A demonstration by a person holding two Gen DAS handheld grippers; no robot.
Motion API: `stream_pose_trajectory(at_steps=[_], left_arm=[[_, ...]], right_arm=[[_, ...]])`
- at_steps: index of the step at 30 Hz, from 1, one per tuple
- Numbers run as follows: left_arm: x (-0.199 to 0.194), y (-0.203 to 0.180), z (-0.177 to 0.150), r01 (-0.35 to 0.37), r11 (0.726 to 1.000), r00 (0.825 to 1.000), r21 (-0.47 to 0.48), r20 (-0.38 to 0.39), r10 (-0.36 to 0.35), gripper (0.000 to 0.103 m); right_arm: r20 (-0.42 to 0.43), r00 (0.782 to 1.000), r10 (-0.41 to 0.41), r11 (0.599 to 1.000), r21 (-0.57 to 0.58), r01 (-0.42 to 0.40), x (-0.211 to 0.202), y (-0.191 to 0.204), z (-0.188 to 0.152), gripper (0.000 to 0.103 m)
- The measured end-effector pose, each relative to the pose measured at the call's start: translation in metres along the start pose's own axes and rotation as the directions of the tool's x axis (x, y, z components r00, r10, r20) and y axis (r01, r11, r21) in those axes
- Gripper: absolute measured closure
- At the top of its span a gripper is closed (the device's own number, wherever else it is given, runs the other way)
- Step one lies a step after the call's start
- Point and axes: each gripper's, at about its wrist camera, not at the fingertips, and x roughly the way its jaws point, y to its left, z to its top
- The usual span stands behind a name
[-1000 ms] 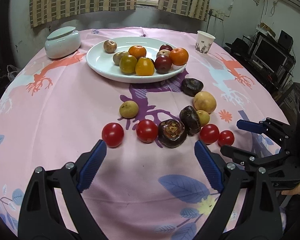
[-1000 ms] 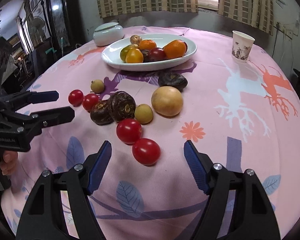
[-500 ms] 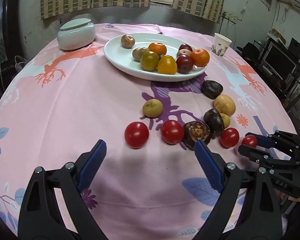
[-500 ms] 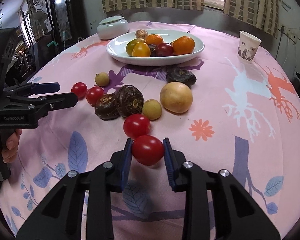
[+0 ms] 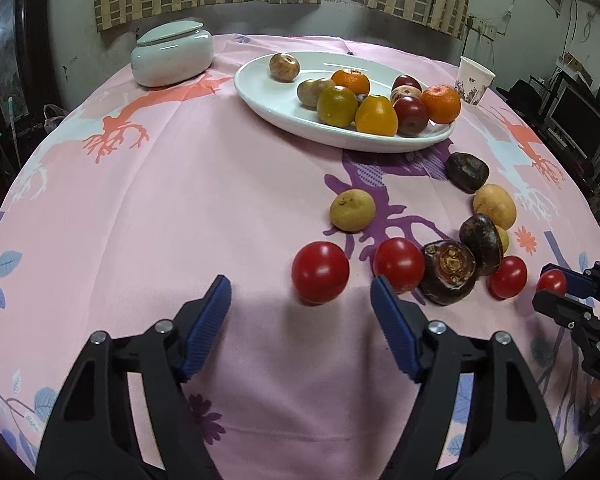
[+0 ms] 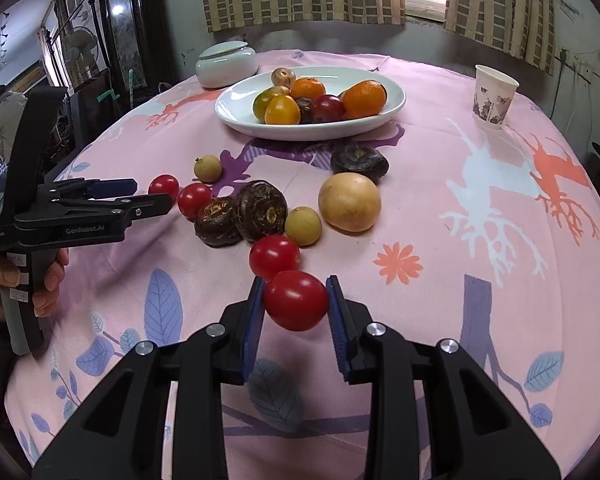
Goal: Organize fruits
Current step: 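Grasp a red tomato with the right gripper while the left grasps another red tomato, then lower both red tomatoes onto the white plate and open both grippers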
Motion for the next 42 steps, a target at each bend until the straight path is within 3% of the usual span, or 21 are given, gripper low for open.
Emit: stream_pose_trajectory(at_steps=[2,4,8,26,31,36,42], left_arm=[[0.005,0.001,0.001,-0.008,1.0,1.0,-0.007,-0.003,0.008,0.038],[0.006,0.0,0.001,-0.021,1.0,1.0,0.006,0.01,0.021,0.051],[0.007,-0.007,0.001,0.019,0.999,1.0,0.033,0.023,-0.02,0.074],[-0.02,-0.021,-0.002,0.103,0.993,0.993,0.05,0.056,-0.106,0.074],[-0.048,-0.026,0.009,0.129,0.989,0.986,0.074,0.095,-0.136,0.074],[-0.058,-0.035,0.035,0.139,0.98,0.985,0.141,0.083,-0.151,0.074],[-0.042,-0.033,0.072,0.11,0.984,0.988,0.141,0.095,-0.124,0.074]], right_arm=[[0.0,1.0,-0.001,1.0,-0.004,0.001,0.0,0.002,0.0,0.072],[-0.002,1.0,-0.001,1.0,-0.007,0.001,0.0,0.002,-0.001,0.072],[-0.002,1.0,-0.003,1.0,-0.008,0.003,0.001,0.003,-0.001,0.072],[0.025,1.0,-0.019,0.999,0.045,0.018,-0.004,-0.011,0.001,0.072],[0.018,1.0,0.008,0.992,0.126,-0.01,0.0,-0.028,0.006,0.072],[0.041,0.998,0.039,0.981,0.189,-0.046,-0.008,-0.044,0.029,0.072],[0.112,0.992,0.066,0.979,0.186,-0.086,-0.012,-0.045,0.085,0.071]])
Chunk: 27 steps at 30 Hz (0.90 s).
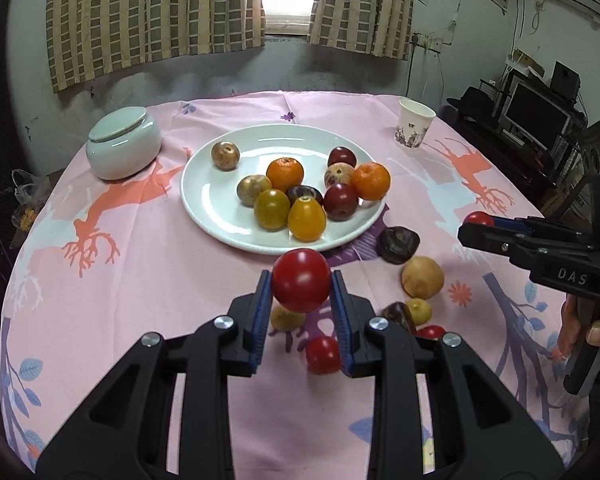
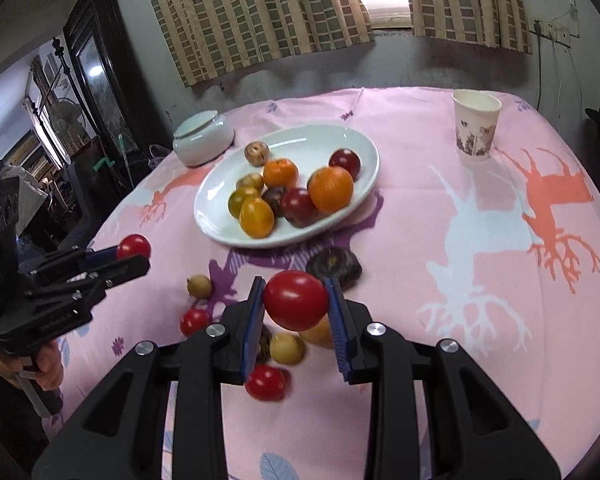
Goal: Organize fruits
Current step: 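Lower both red tomatoes onto the white plate and open both grippers, then move both open grippers back toward the remaining fruits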
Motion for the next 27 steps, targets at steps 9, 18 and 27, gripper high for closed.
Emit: stream_pose_trajectory(at_steps=[9,18,27], left_arm=[[0.063,0.034,0.041,-0.037,0.997,0.998,-0.073,-0.052,0.034,0.074],[0.102,0.052,0.049,-0.06,0.992,0.995,-0.108,-0.091,0.051,0.074],[0.083,0.06,0.047,-0.1,0.968,0.994,-0.232,-0.056,0.09,0.017]], right_arm=[[-0.037,0.998,0.045,0.997,0.064,-0.043,0.07,0.002,0.072,0.071],[-0.079,0.996,0.033,0.995,0.096,-0.026,0.119,-0.003,0.084,0.071],[-0.038,0.997,0.06,0.993,0.106,-0.056,0.109,0.006,0.083,0.034]])
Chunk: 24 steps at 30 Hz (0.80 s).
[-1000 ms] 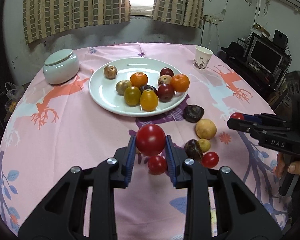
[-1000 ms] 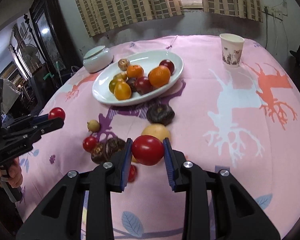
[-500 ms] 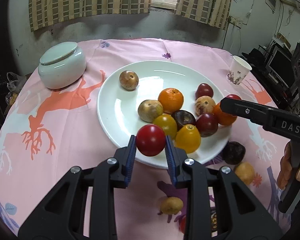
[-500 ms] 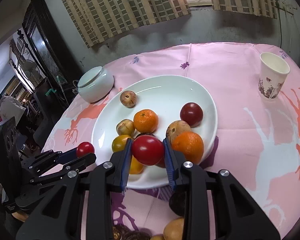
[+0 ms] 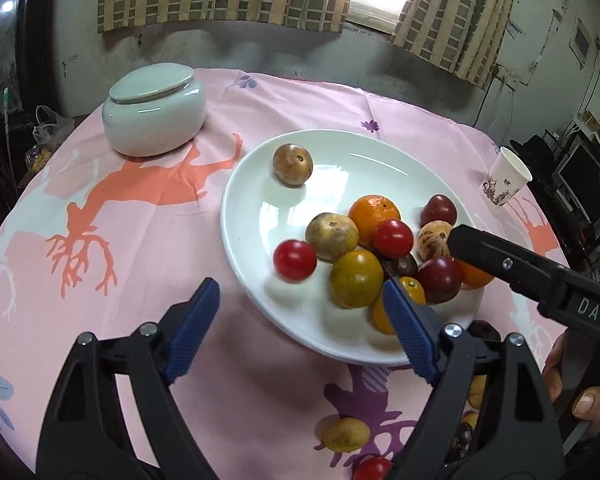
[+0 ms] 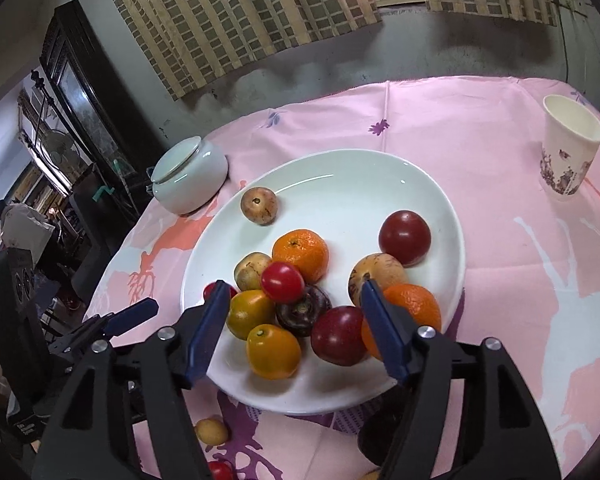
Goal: Organize fruits
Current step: 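Move both open grippers back toward the remaining fruits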
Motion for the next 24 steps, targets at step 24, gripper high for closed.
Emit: stream_pose_trajectory(at_steps=[24], left_arm=[[-0.059,-0.035,-0.112,0.028,0.991,0.996,0.131,-0.082,-0.017,0.006]], right_arm=[[0.003,0.999,-0.039,0.998,0.055,0.039,-0.108,-0.03,-0.132,0.008]])
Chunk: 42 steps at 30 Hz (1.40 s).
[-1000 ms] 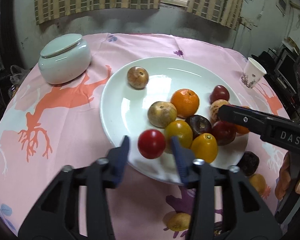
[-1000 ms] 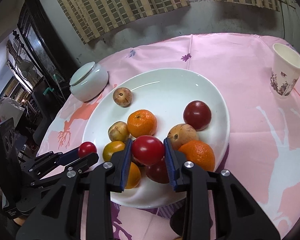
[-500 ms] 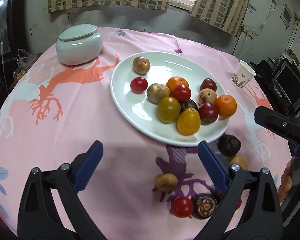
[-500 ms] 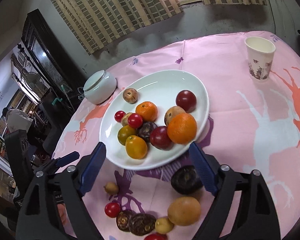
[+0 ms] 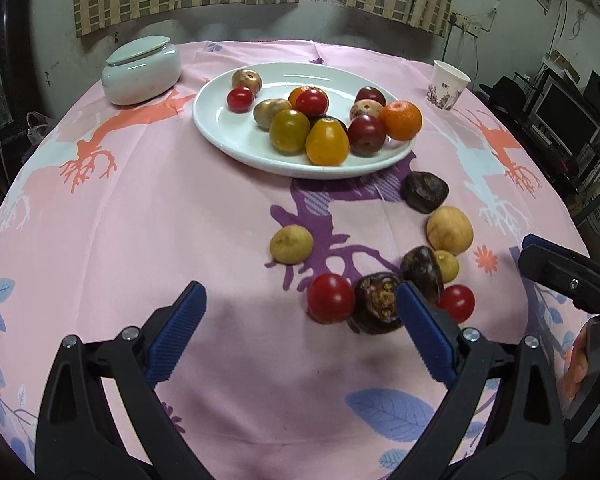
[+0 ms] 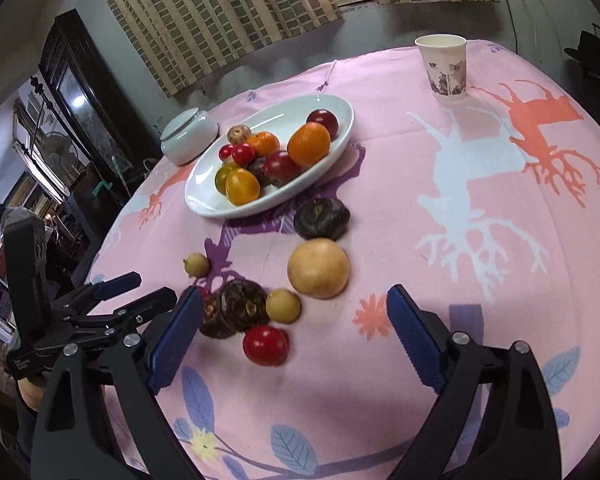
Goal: Organize fruits
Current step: 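Move both open grippers back toward the remaining fruits, then grasp a red tomato with the left gripper while the right grasps a red tomato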
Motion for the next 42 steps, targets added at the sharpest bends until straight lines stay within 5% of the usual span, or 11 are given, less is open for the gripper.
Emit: stream_pose_trajectory(at_steps=[10,18,30,32,33,42], left_arm=[[0.006,-0.011,-0.027,-0.055,0.978,0.999,0.2,0.011,0.053,0.006],[0.017,0.001,-0.017,-0.062,0.985,0.998,0.161,0.012,0.061,0.008],[0.036,-0.01,-0.009,-0.032,0.981,0.999,0.192,0.015,0.03,0.04],[0.039,-0.011,-0.006,-0.005,0.984,1.0,0.18,0.013,0.003,0.052],[0.038,-0.012,-0.006,0.003,0.984,1.0,0.181,0.021,-0.007,0.07],[0.02,-0.015,-0.016,0.005,0.985,1.0,0.173,0.015,-0.008,0.071]], right_arm=[[0.023,1.0,0.018,0.998,0.061,-0.02,0.003,-0.025,-0.016,0.007],[0.018,0.999,0.032,0.999,0.028,-0.032,0.003,-0.02,-0.019,0.007],[0.011,1.0,0.03,0.999,0.012,-0.03,0.004,-0.015,-0.02,0.007],[0.011,1.0,0.029,1.0,0.008,-0.03,0.004,-0.014,-0.02,0.007],[0.012,1.0,0.028,1.0,0.005,-0.028,0.004,-0.014,-0.02,0.007],[0.002,1.0,0.002,1.0,-0.028,-0.002,0.006,-0.01,-0.022,0.007]])
